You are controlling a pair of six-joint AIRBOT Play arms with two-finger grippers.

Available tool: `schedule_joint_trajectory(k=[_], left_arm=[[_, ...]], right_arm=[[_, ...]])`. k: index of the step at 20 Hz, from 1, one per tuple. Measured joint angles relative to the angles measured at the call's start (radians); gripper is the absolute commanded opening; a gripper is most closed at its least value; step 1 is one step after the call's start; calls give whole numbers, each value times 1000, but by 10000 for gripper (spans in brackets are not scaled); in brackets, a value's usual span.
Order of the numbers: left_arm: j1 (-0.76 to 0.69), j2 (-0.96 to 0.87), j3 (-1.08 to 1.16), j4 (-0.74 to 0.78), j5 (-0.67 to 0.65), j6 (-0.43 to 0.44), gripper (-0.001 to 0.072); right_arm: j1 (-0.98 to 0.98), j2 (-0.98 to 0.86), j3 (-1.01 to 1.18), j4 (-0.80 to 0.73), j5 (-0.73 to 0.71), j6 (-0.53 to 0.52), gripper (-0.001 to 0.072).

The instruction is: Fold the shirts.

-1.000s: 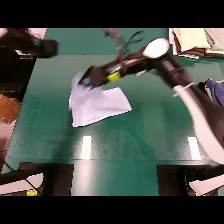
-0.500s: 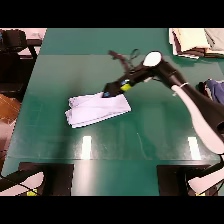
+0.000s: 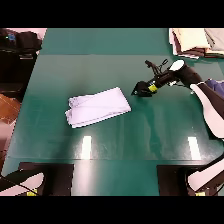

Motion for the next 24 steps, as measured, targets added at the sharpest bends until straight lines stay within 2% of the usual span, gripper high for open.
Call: schedule_joint_trajectory(k=[3, 4, 7, 11, 14, 18, 24], left_arm=[[-40, -22, -3, -4, 7, 2, 24], [-48, -27, -5, -7, 7, 2, 24], [-62, -35, -6, -16, 8, 2, 23], [-67, -39, -7, -38, -3, 2, 22], [-88, -40, -7, -57, -12, 6, 22], [-169, -40, -7, -70, -7, 21, 23], [-320, -40, -7, -75, 61, 27, 23]], right_arm=[[57, -78, 51, 43, 8, 5, 570], [80, -102, 71, 58, 13, 6, 486], [155, -167, 130, 61, 19, 6, 31], [188, -196, 210, 61, 17, 7, 15], [122, -162, 277, 61, 32, 18, 15], [-85, -39, 322, 43, 39, 72, 15], [-481, 155, 336, -116, 40, 144, 15]])
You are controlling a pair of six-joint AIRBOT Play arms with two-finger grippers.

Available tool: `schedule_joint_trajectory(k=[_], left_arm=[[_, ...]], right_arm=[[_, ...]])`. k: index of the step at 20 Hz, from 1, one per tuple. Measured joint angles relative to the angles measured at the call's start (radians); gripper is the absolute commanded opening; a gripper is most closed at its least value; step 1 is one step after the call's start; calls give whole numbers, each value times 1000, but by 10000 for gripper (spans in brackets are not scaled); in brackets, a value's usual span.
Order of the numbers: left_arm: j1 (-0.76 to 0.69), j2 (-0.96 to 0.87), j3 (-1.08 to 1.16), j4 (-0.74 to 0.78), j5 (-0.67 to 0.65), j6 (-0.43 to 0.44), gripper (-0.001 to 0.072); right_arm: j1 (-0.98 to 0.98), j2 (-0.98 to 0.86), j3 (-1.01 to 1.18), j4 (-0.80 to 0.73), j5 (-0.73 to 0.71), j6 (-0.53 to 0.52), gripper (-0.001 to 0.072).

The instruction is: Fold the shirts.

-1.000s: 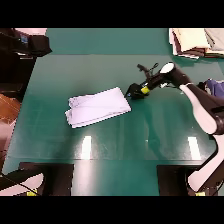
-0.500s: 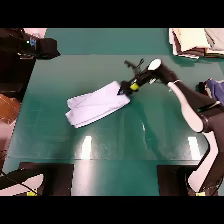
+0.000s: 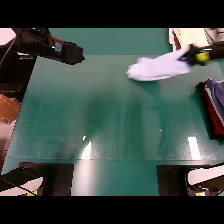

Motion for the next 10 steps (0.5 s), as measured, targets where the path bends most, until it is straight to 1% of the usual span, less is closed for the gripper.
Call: schedule_joint_trajectory(k=[5, 10], left_arm=[[-65, 0, 0, -3, 60, 1, 23], [-80, 0, 0, -5, 74, -2, 23]], right_arm=[[-272, 61, 2, -38, -16, 1, 15], [-387, 66, 12, -44, -95, -33, 15]])
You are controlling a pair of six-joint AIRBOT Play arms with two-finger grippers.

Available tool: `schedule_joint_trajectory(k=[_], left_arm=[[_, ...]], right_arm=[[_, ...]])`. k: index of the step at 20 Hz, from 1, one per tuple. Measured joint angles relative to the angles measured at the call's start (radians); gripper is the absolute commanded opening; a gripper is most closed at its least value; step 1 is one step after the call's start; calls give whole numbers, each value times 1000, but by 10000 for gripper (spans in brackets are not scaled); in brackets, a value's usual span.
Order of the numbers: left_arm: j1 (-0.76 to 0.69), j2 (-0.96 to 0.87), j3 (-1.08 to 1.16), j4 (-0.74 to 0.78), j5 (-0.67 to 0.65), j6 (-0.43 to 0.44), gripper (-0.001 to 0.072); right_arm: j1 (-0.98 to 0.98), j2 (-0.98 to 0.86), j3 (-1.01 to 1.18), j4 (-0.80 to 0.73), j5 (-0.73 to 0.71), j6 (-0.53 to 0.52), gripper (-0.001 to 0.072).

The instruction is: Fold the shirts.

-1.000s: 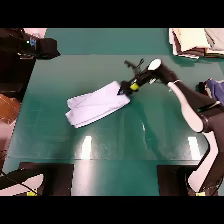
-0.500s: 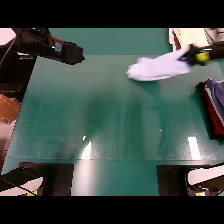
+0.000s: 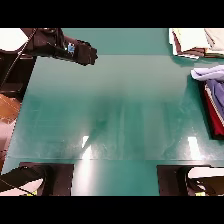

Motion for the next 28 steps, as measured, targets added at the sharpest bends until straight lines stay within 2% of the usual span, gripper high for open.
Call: schedule_joint_trajectory(k=[6, 9, 14, 21, 23, 24, 25, 26, 27, 28], left_arm=[[-3, 0, 0, 0, 5, -4, 23], [-3, 0, 0, 0, 6, -5, 24], [-3, 0, -3, 0, 4, -5, 23], [-3, 0, -4, 0, -2, -2, 24], [-3, 0, -4, 0, -3, 0, 23], [-3, 0, -4, 0, -4, 0, 24], [-3, 0, -4, 0, -4, 1, 23], [-3, 0, -4, 0, -4, 2, 23], [-3, 0, -4, 0, -4, 3, 23], [-3, 0, -4, 0, -4, 3, 23]], right_arm=[[-14, 16, 155, -2, -69, -46, 15], [-18, 75, 153, -2, -76, -79, 15], [-71, 201, 29, -37, -29, -161, 15], [-224, 390, -310, -301, 63, -189, 17], [-278, 440, -426, -350, 71, -191, 40], [-305, 459, -476, -368, 72, -191, 200], [-335, 478, -526, -389, 75, -191, 445], [-364, 492, -569, -398, 74, -192, 643], [-389, 501, -603, -402, 74, -192, 715], [-412, 509, -629, -407, 73, -191, 715]])
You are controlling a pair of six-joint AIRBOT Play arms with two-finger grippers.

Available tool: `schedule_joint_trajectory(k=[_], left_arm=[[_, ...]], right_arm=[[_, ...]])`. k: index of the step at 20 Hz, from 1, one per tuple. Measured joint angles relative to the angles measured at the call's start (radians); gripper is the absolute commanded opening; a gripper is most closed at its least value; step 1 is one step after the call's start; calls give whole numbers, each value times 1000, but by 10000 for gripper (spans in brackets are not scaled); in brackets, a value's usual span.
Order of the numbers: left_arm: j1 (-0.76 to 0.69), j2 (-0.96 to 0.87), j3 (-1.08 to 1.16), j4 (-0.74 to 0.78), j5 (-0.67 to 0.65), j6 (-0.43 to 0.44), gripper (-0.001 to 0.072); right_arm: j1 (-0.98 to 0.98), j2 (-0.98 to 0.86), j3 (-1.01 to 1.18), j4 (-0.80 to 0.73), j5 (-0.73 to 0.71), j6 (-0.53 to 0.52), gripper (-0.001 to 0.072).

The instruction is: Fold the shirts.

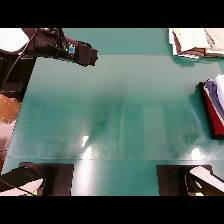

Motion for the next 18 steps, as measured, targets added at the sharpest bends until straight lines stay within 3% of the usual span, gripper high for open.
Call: schedule_joint_trajectory(k=[3, 7, 10, 15, 16, 18], left_arm=[[0, 0, 0, 0, 0, 0, 23], [0, 0, 0, 0, 2, 0, 23], [0, 0, 0, 0, 3, 0, 24], [0, 0, 0, 19, 3, 0, 24], [0, 0, 0, 20, 3, 0, 24], [0, 0, 0, 24, 3, 0, 24]], right_arm=[[-39, 12, -29, 17, -7, 36, 711], [40, 18, 28, 188, -37, 57, 695], [216, 18, 86, 317, -65, 64, 695], [581, 19, 129, 394, -138, 66, 690], [652, 18, 129, 400, -153, 66, 620], [771, 18, 122, 409, -180, 66, 298]])
